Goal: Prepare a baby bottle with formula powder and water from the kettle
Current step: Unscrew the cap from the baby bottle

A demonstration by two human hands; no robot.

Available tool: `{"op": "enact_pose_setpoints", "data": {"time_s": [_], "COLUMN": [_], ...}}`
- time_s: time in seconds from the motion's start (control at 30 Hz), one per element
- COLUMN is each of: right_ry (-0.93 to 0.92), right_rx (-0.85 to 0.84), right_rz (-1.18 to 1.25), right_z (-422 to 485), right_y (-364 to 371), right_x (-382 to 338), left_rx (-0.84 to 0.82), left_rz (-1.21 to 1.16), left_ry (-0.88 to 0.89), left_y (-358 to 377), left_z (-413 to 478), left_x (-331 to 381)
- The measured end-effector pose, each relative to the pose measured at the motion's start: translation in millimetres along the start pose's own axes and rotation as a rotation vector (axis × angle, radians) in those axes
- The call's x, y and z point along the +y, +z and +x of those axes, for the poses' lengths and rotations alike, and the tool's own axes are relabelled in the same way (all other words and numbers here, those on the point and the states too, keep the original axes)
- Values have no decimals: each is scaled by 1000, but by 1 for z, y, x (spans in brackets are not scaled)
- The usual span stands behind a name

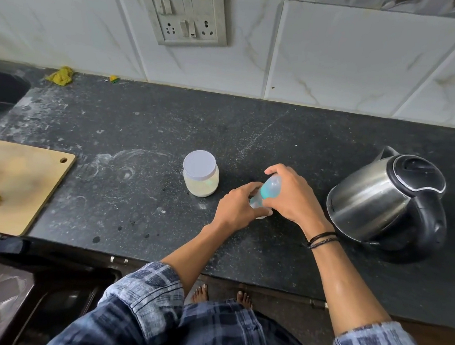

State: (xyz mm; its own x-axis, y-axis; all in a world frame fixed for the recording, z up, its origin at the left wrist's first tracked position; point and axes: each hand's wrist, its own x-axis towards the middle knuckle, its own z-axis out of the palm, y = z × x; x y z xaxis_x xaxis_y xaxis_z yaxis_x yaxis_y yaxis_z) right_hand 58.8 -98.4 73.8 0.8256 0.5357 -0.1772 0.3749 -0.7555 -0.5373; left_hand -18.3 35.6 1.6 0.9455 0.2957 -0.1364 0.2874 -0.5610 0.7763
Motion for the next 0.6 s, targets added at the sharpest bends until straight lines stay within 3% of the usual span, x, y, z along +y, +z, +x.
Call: {"op": "enact_pose_setpoints", "data": {"time_s": [0.6], "right_ry": [58], "right_rx": [47], "right_rz": [22], "right_z": [4], "right_y": [-2], "right_x": [3], "left_rx": [36], "left_rz": [17], "left_ry": [2], "left_y": [3], "left_z": [2], "left_x": [0]}}
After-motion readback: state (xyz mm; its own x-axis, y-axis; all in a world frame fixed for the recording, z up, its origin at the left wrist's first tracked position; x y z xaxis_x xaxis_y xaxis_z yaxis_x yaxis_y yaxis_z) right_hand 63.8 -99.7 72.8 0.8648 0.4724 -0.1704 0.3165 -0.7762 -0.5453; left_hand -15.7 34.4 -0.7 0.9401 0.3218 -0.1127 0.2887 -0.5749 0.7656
